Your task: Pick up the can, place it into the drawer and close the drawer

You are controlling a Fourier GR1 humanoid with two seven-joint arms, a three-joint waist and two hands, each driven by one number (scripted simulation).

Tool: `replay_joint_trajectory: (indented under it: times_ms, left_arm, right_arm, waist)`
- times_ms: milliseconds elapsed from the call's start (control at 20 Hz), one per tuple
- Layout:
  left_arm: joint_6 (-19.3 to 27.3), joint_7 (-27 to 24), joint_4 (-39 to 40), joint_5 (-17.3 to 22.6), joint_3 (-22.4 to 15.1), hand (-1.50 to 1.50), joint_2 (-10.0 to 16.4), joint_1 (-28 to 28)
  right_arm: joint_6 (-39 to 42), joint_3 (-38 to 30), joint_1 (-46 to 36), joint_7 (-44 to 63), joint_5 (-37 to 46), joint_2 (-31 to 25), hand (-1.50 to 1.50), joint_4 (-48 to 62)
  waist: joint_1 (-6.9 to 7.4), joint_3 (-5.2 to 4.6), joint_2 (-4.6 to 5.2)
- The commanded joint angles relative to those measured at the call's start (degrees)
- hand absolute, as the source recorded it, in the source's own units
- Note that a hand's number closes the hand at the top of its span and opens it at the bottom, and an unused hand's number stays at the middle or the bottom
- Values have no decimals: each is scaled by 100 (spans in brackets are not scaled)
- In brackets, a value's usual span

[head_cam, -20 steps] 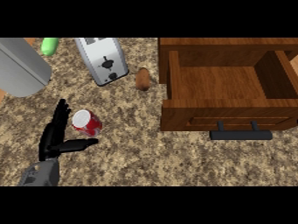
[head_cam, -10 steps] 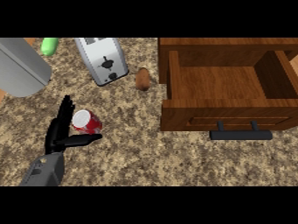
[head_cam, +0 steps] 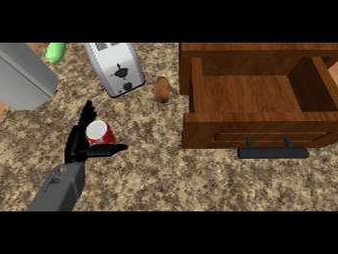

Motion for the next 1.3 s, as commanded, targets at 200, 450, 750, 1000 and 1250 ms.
replay_joint_trajectory:
  times_ms: [200,450,750,1000,1250]
  left_arm:
    - [-340,-252,418,139,81,150,178,-303]
    - [-449,29,-95,340,-31,150,-167,-252]
    - [-398,119,-563,292,-267,150,-341,-241]
    - [-523,455,-1466,519,-255,150,-159,382]
    - [-284,1235,-2826,705,-272,150,-58,788]
  right_arm:
    - [-112,-20,-429,512,-37,-47,-150,-126]
    - [108,-34,-192,-84,117,53,-150,242]
    - [88,-159,-60,-328,-152,-2,-150,307]
    - [209,-425,-55,-192,-345,-176,-150,144]
    - [53,-284,53,125,-282,11,-150,-309]
  waist:
    - [10,-2,3]
    - [25,1,-4]
    - [18,2,-7]
    - [46,2,-14]
    - [57,4,-22]
